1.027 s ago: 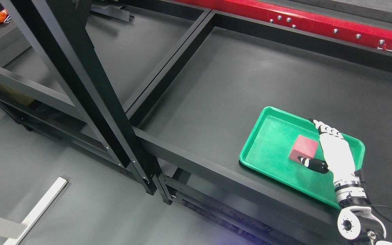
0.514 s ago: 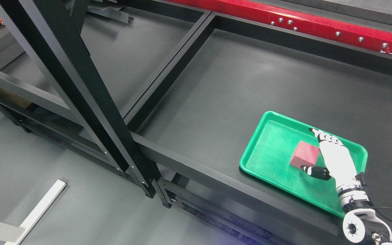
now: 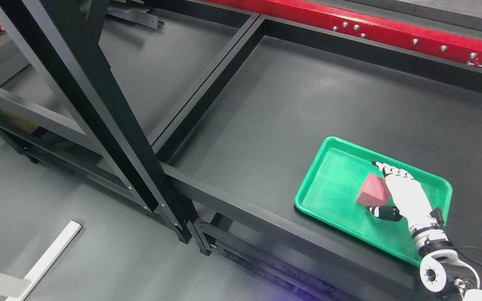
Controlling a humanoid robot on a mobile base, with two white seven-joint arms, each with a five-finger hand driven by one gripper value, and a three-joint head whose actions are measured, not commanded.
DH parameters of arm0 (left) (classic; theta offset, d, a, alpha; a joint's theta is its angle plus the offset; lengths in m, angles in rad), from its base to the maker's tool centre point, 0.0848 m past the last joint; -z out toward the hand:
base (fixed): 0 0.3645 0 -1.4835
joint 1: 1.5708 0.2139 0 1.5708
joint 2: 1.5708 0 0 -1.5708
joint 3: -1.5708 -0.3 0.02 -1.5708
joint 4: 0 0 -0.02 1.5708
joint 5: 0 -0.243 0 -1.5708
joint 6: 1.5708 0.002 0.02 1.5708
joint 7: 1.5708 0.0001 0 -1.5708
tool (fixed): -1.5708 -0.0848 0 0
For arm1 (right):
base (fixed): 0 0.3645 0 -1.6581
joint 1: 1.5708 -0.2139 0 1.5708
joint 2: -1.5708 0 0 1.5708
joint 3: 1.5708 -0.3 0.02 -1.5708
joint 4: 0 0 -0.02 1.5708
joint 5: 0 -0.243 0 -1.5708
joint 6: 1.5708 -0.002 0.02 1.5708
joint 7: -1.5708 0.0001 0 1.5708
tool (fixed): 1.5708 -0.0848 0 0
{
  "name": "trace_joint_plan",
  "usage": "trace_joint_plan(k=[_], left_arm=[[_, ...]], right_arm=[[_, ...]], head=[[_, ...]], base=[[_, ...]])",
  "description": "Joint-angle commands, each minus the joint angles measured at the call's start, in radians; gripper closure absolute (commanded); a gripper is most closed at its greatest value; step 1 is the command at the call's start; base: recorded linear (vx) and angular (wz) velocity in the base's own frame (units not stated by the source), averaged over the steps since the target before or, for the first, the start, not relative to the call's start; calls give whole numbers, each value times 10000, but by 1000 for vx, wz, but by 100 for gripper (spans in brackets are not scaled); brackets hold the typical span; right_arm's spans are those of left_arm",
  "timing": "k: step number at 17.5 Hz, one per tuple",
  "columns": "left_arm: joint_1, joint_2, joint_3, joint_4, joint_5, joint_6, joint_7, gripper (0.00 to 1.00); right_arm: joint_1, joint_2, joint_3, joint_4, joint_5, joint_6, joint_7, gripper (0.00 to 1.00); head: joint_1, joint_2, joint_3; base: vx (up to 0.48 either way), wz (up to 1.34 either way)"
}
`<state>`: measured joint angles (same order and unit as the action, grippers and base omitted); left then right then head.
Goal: Pick pink block from left shelf to tray
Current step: 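Close the right hand fingers around the pink cube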
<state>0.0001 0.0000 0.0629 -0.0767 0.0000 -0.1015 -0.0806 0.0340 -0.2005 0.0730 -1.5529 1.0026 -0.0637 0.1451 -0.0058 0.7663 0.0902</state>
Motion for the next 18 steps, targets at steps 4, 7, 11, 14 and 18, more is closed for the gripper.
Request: trace_joint_plan(k=[4, 7, 11, 14, 18], left_arm=[[91, 175, 0, 0, -15, 3, 8, 0], [91, 175, 0, 0, -15, 3, 8, 0], [91, 175, 0, 0, -15, 3, 8, 0], [91, 175, 0, 0, -15, 3, 8, 0], [91, 175, 0, 0, -15, 3, 8, 0]], right_arm=[[-585, -204, 619, 1124, 6, -7, 37, 4], [-585, -219, 742, 1430, 21, -7, 37, 4], [-692, -219, 742, 1631, 22, -7, 22, 13], [-861, -204, 635, 1646, 6, 161, -9, 42], [-938, -189, 528, 1631, -146, 193, -132, 89]], head=[[0, 0, 0], [0, 0, 0], [0, 0, 0], [0, 0, 0], [0, 0, 0]], base=[[2, 6], [0, 0], [0, 0], [0, 0], [0, 0]])
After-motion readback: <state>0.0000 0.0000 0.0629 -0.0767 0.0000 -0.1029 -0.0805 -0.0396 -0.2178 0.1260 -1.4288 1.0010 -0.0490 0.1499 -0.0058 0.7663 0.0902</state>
